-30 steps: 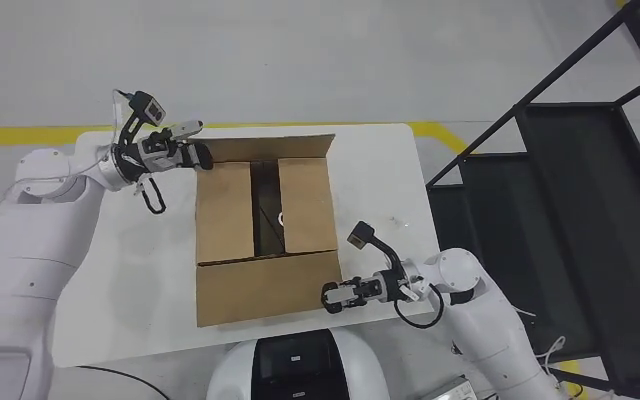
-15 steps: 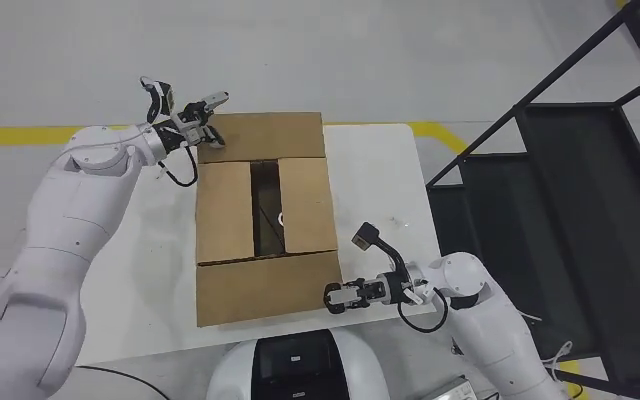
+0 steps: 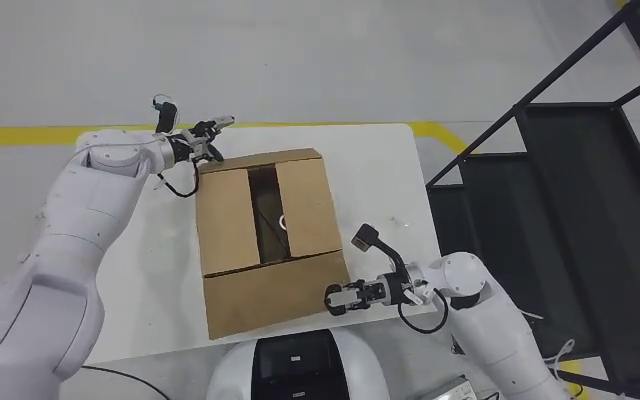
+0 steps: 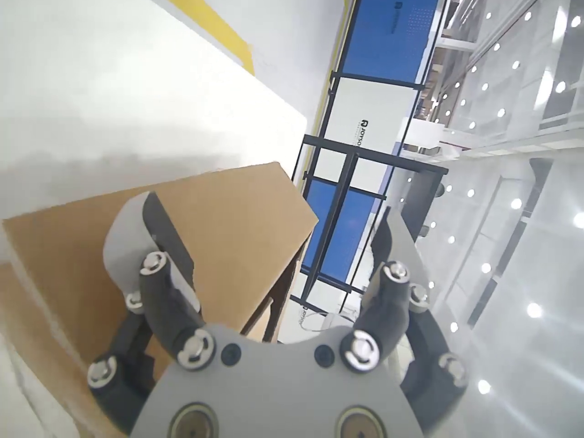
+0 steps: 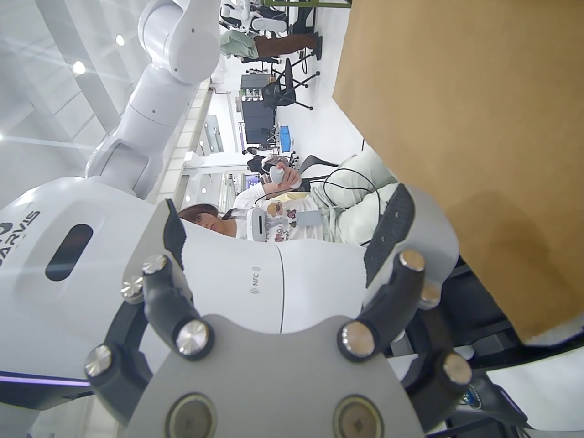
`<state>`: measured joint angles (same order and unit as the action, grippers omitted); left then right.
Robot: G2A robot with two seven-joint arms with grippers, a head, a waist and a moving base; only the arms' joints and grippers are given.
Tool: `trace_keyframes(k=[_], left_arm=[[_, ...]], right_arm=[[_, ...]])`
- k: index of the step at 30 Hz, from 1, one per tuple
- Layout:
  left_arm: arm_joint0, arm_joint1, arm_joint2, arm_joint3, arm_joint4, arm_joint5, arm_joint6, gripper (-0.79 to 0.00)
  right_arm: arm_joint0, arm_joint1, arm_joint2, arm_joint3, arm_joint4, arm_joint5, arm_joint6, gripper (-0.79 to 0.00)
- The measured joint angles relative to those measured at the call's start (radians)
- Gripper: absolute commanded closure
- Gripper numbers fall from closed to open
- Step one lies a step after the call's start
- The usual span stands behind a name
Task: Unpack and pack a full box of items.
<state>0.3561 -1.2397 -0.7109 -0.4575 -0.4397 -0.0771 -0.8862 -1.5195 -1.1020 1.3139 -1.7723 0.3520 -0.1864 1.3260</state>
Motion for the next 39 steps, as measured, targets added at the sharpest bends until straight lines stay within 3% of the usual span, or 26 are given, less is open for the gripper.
trace_keyframes(k=[4,8,14,20,25,33,39], left_arm=[[-0.020,0.002,-0.035,0.040,-0.036,-0.038,-0.019,-0.785],[-0.035,0.023,-0.093,0.070,-0.087,-0.125,-0.055,-0.785],[-0.016,0.086,-0.185,0.084,-0.125,-0.221,-0.160,-0.785],[0.070,0.160,-0.265,0.013,-0.126,-0.256,-0.299,-0.785],[0.178,0.228,-0.348,-0.113,-0.114,-0.260,-0.389,-0.785],[0.408,0.327,-0.534,-0.426,-0.097,-0.184,-0.363,-0.785],[0.569,0.367,-0.651,-0.656,-0.103,-0.111,-0.341,-0.785]], right_arm=[[0.014,0.001,0.001,-0.007,0.008,0.008,-0.041,-0.785],[0.044,0.001,0.006,-0.022,0.001,0.030,-0.125,-0.785],[0.140,-0.007,-0.044,-0.031,-0.101,0.079,-0.255,-0.785],[0.282,-0.030,-0.189,0.000,-0.271,0.141,-0.378,-0.785],[0.395,-0.065,-0.348,0.088,-0.354,0.197,-0.456,-0.785],[0.514,-0.127,-0.518,0.246,-0.323,0.205,-0.546,-0.785],[0.554,-0.157,-0.580,0.284,-0.268,0.190,-0.531,-0.785]])
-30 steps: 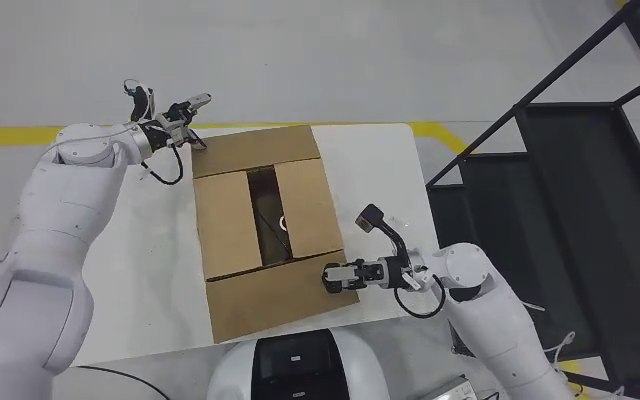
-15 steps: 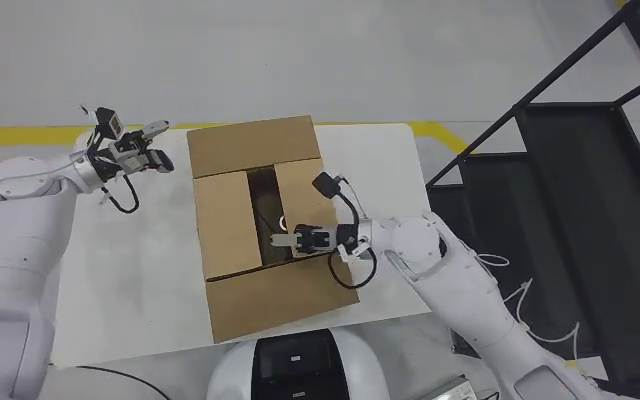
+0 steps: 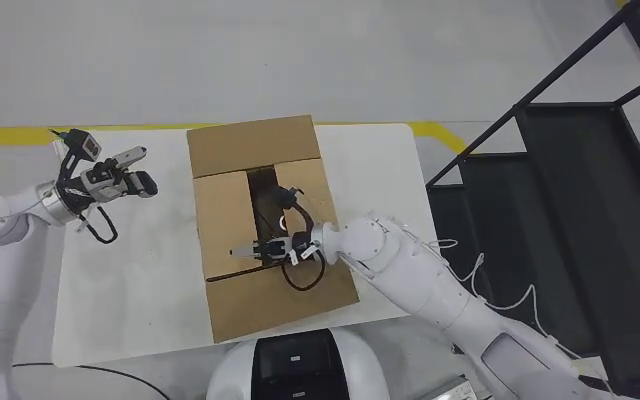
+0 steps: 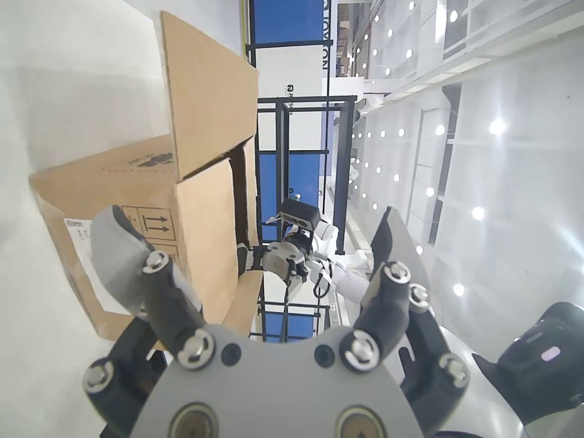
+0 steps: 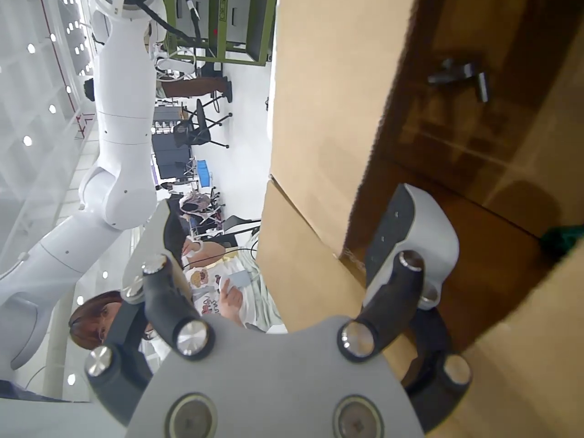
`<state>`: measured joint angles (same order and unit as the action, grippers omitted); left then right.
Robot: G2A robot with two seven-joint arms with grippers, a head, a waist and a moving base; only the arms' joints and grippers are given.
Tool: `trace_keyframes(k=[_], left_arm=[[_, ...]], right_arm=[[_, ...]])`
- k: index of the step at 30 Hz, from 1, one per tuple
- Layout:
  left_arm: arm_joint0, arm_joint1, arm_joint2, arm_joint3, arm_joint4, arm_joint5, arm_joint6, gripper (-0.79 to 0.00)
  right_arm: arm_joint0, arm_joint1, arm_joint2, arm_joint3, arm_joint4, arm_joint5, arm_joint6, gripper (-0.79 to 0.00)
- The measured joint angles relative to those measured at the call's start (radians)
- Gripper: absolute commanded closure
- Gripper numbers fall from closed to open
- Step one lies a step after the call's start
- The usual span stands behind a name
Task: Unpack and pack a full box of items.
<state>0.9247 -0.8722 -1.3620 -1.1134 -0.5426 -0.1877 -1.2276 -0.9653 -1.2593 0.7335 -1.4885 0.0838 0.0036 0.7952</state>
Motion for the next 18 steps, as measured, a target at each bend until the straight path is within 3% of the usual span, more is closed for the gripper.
trace_keyframes(k=[7,18], left_arm=[[0.085,0.017,-0.069,-0.132,-0.019,0.043,-0.005,-0.785],[0.085,0.023,-0.127,-0.227,-0.185,0.022,-0.165,-0.785]], right_arm=[[0.037,-0.038,-0.035,0.027,0.193,-0.104,0.055,-0.785],[0.079,-0.101,-0.140,0.026,0.215,-0.231,-0.011,-0.785]])
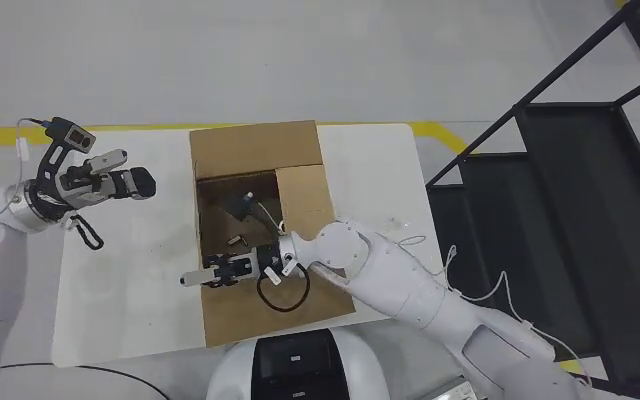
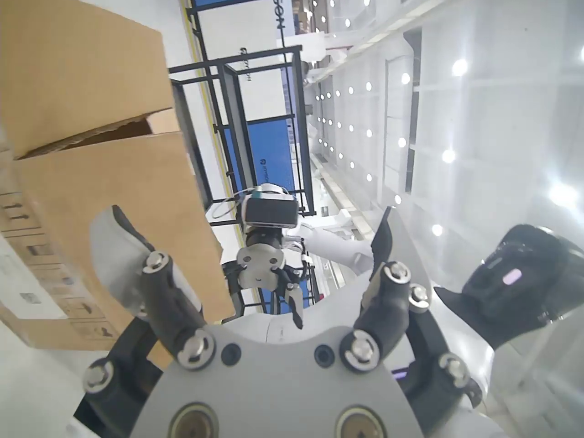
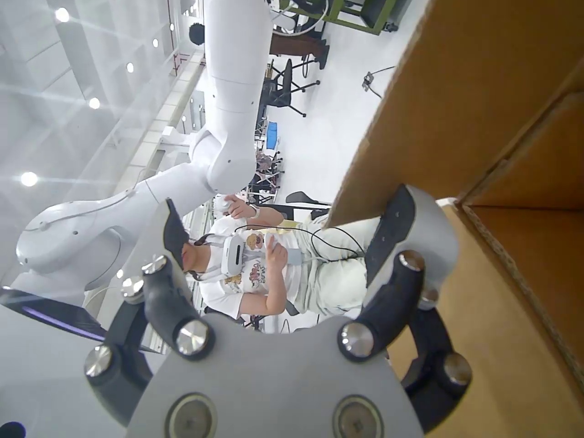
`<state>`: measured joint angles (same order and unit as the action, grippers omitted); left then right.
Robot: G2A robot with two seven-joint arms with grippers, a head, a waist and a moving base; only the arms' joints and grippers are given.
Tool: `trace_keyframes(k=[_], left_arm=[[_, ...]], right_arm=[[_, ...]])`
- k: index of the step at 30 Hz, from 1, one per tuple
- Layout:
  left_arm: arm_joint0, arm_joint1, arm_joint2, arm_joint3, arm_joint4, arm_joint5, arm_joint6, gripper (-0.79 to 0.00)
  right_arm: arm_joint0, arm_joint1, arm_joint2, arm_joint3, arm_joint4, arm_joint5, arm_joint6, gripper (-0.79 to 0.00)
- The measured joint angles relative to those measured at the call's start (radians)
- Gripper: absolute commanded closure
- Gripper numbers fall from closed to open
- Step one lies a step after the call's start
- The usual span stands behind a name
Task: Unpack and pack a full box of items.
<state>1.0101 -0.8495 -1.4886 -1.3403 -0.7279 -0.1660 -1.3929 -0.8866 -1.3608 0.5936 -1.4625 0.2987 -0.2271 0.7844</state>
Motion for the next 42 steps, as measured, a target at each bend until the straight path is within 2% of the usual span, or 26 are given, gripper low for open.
trace_keyframes(k=[7,11,13,16,21,26,30,32,36,42], left_arm=[[0.004,0.001,-0.020,-0.013,-0.079,-0.017,-0.092,-0.785],[0.006,0.005,-0.020,-0.023,-0.053,0.004,-0.125,-0.785],[0.007,0.008,-0.008,-0.036,-0.013,0.039,-0.130,-0.785],[0.007,0.015,0.018,-0.059,0.121,0.116,-0.072,-0.785],[0.008,0.023,0.066,-0.038,0.292,0.227,-0.038,-0.785],[0.020,0.033,0.068,0.017,0.401,0.276,0.026,-0.785],[0.017,0.036,0.090,0.034,0.513,0.359,0.122,-0.785],[0.016,0.032,0.109,0.043,0.517,0.376,0.137,-0.785],[-0.003,0.016,0.160,0.089,0.474,0.373,0.169,-0.785],[-0.086,-0.027,0.286,0.198,0.413,0.338,0.185,-0.785]], right_arm=[[0.062,-0.078,-0.123,0.115,0.001,-0.030,-0.031,-0.785],[0.088,-0.120,-0.171,0.183,-0.004,-0.045,-0.047,-0.785],[0.098,-0.140,-0.185,0.217,-0.002,-0.054,-0.051,-0.785],[0.109,-0.160,-0.189,0.260,0.009,-0.070,-0.053,-0.785],[0.113,-0.166,-0.156,0.282,0.020,-0.096,-0.044,-0.785],[0.097,-0.137,-0.079,0.214,0.012,-0.083,-0.016,-0.785],[0.031,-0.081,0.041,0.072,-0.023,-0.041,0.017,-0.785],[-0.019,-0.052,0.107,-0.007,-0.046,-0.015,0.030,-0.785],[-0.167,0.012,0.273,-0.203,-0.092,0.044,0.078,-0.785],[-0.361,0.074,0.481,-0.393,-0.153,0.102,0.137,-0.785]])
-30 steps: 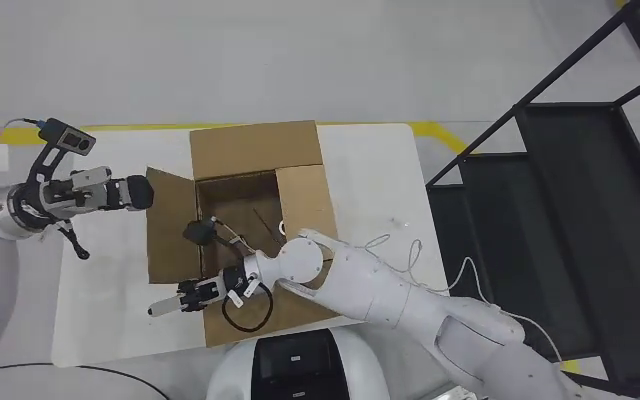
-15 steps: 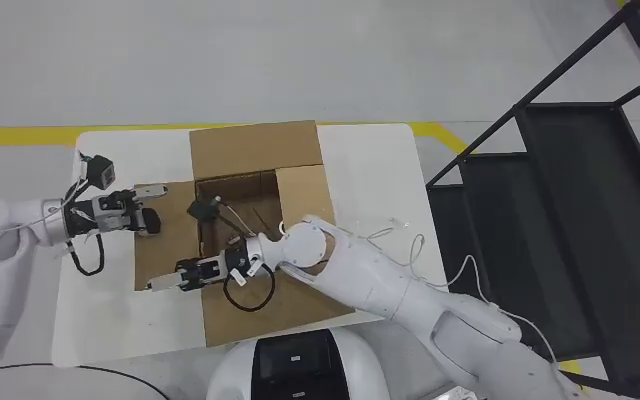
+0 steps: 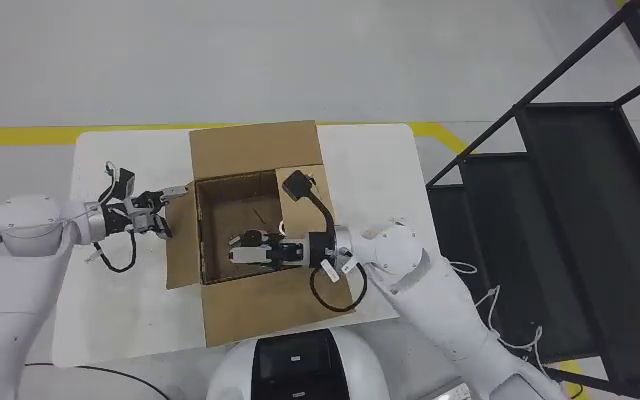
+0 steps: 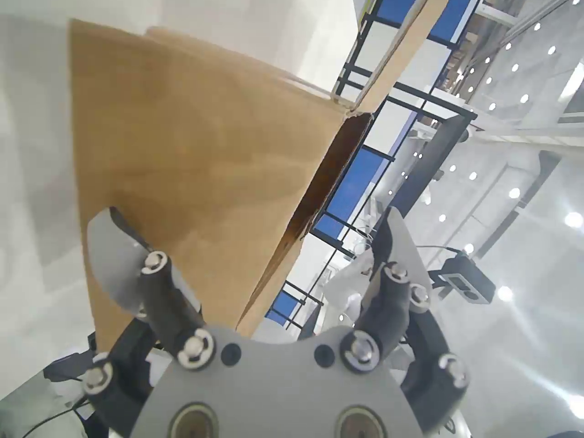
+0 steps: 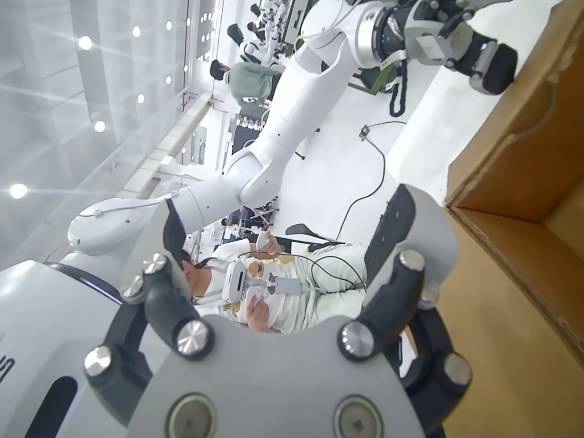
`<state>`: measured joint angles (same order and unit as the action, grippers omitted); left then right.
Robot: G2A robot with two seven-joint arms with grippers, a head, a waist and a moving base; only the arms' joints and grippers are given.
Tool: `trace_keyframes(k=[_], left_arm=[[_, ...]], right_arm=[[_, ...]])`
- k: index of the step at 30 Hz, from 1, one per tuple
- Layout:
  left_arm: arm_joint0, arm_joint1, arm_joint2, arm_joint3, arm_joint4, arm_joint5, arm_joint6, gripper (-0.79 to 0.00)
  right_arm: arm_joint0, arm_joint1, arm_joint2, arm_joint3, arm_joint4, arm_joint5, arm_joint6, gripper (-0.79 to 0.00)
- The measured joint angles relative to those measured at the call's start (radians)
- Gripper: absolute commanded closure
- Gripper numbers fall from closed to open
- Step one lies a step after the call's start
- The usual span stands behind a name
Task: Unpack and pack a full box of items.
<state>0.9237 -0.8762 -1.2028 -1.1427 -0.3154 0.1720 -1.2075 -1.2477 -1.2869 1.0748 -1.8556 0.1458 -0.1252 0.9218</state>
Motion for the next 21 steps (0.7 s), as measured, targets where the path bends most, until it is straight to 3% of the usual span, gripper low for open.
trace_keyframes(k=[6,12,17,21], left_arm=[[-0.081,-0.040,0.102,0.090,-0.028,-0.050,0.005,-0.785],[-0.119,-0.044,0.102,0.111,-0.026,-0.112,-0.031,-0.785],[-0.116,-0.020,0.035,0.019,-0.021,-0.159,-0.101,-0.785],[-0.092,-0.001,-0.022,-0.134,-0.017,-0.175,-0.133,-0.785]], right_arm=[[-0.120,0.029,0.125,-0.065,0.021,-0.009,0.025,-0.785],[-0.183,0.044,0.180,-0.085,0.048,-0.034,0.038,-0.785],[-0.216,0.054,0.208,-0.098,0.050,-0.044,0.051,-0.785],[-0.246,0.064,0.248,-0.106,0.055,-0.054,0.049,-0.785]])
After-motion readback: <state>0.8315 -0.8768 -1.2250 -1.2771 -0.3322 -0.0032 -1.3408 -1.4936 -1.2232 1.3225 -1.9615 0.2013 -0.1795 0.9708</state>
